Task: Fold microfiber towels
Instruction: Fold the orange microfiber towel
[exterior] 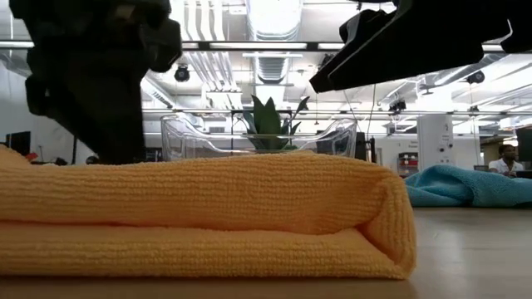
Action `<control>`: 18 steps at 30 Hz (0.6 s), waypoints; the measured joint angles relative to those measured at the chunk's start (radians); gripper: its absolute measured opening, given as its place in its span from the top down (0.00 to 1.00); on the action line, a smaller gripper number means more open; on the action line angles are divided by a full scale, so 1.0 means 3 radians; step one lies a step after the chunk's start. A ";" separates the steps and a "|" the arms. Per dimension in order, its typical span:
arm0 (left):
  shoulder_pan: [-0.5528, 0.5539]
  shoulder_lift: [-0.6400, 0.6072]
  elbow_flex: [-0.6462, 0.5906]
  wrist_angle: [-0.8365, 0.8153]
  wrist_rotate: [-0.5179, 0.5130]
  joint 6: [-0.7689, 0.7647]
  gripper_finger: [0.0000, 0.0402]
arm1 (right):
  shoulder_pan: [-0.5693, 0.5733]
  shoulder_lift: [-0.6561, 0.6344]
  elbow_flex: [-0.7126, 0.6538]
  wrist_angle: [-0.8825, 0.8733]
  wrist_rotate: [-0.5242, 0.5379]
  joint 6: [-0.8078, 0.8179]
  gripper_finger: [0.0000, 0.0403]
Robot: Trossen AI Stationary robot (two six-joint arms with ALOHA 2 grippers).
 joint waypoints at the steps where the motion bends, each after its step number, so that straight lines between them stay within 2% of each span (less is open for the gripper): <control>1: -0.0018 0.0001 0.0002 0.0050 -0.0027 -0.0001 0.60 | 0.0000 0.0001 -0.0012 -0.0008 0.0001 0.0000 0.48; 9: -0.0223 0.0003 -0.0006 0.0554 -0.0446 0.0145 0.60 | -0.0030 0.0004 -0.0172 0.0077 0.0000 0.0141 0.48; 13: -0.0269 0.0003 -0.0007 0.0762 -0.0674 0.0305 0.60 | -0.0044 0.0005 -0.0425 0.0522 -0.0008 0.0337 0.48; 18: -0.0262 0.0004 -0.0017 0.0833 -0.0785 0.0471 0.60 | -0.0044 0.0017 -0.0698 0.1154 -0.0032 0.0635 0.50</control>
